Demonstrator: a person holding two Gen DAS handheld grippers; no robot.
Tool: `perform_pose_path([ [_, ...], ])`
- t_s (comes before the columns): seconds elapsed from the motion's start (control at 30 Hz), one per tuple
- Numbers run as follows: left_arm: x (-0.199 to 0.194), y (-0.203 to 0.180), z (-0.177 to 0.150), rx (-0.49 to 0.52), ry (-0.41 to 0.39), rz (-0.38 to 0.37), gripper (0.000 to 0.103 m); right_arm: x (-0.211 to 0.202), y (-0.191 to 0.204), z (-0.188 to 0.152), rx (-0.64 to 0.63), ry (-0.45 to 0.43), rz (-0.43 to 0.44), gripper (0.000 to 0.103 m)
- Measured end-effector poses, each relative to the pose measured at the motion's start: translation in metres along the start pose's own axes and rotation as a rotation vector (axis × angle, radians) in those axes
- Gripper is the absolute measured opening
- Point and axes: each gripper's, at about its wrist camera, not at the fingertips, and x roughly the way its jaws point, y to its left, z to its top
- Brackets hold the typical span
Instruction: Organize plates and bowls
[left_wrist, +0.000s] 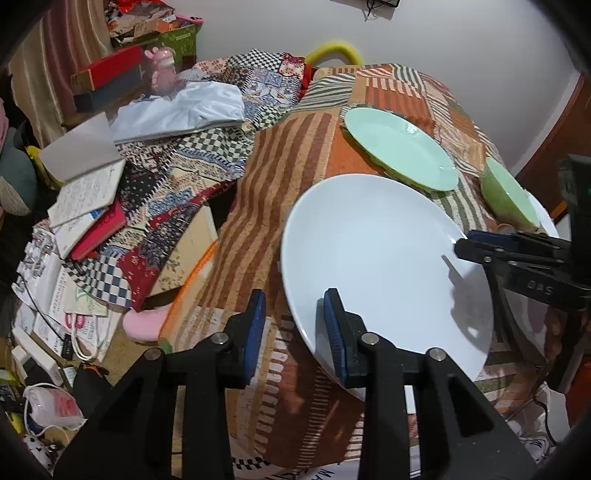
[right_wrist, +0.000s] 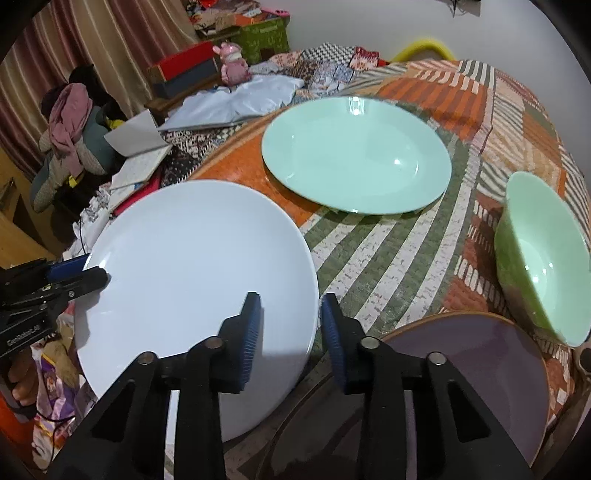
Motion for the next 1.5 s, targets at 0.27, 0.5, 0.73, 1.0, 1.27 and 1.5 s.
perform_pose_path([
  [0.27, 0.0, -0.006, -0.005, 0.007, 0.013, -0.026, 0.029, 0.007, -0.001, 0.001, 0.009, 0.034, 0.01, 0.029],
  [0.5, -0.002, -0.003, -0.009, -0.012, 0.011, -0.004, 0.029, 0.003, 0.001, -0.003, 0.057, 0.039, 0.099, 0.029],
  [0.73, -0.005, 0.005, -0.01, -0.034, 0.008, 0.0, 0.029, 0.006, 0.007, -0.009, 0.026, 0.045, 0.106, 0.03],
  [1.0, -0.007, 0.0, -0.01, -0.032, 0.009, 0.01, 0.029, 0.003, 0.007, -0.009, 0.042, 0.026, 0.099, 0.029],
  [1.27, -0.016, -0.009, -0.007, -0.013, -0.014, 0.016, 0.03, -0.011, 0.002, -0.018, 0.059, -0.03, 0.074, 0.029],
  [1.5, -0.028, -0.022, -0.003, 0.008, -0.049, 0.013, 0.03, -0.028, 0.0, -0.019, 0.067, -0.089, 0.058, 0.029],
])
